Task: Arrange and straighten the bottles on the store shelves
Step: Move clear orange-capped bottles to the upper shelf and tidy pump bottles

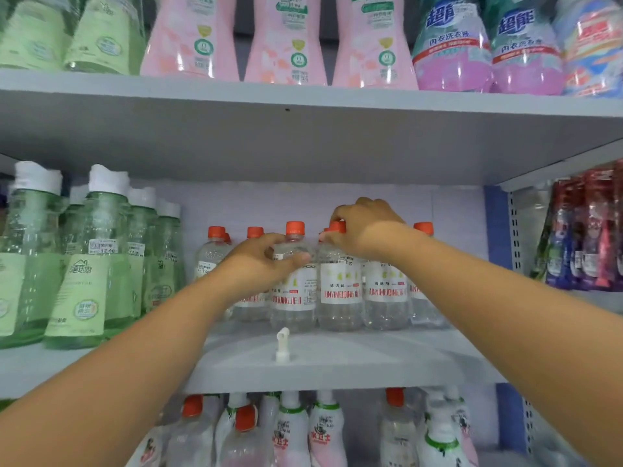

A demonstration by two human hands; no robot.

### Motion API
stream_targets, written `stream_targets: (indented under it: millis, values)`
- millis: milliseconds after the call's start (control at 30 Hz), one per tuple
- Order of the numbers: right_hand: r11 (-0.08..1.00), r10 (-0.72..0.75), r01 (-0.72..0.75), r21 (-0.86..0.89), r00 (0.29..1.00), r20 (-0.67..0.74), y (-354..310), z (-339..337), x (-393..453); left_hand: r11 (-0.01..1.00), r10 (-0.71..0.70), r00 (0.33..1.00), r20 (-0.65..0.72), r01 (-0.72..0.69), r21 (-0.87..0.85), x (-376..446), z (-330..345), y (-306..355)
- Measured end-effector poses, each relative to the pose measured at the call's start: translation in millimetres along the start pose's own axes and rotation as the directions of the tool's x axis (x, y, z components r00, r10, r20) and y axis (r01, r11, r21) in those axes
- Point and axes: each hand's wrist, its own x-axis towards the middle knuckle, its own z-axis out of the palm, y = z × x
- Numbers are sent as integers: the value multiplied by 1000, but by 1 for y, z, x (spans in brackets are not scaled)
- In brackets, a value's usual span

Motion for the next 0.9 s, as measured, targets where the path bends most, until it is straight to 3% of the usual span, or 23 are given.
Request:
stream_targets:
  millis: [133, 267, 333, 500, 900]
  values:
    - [998, -54, 54, 24, 998, -18, 8, 3, 8, 992, 1, 1000, 20, 1, -125, -2, 0, -1]
    - [934, -86, 59, 352, 994, 62, 24, 3, 17, 973, -22, 999, 26, 28, -227, -1, 1, 1]
    - [916, -109, 74, 395, 992, 67, 27, 6, 22, 973, -14, 1000, 3, 14, -232, 1, 1, 0]
    - [921, -86, 55, 385, 994, 64, 26, 12, 29, 978, 4, 998, -63, -17, -210, 1, 6, 0]
    - [944, -39, 20, 329, 998, 51, 20, 10, 25, 974, 13, 997, -74, -29, -225, -2, 7, 0]
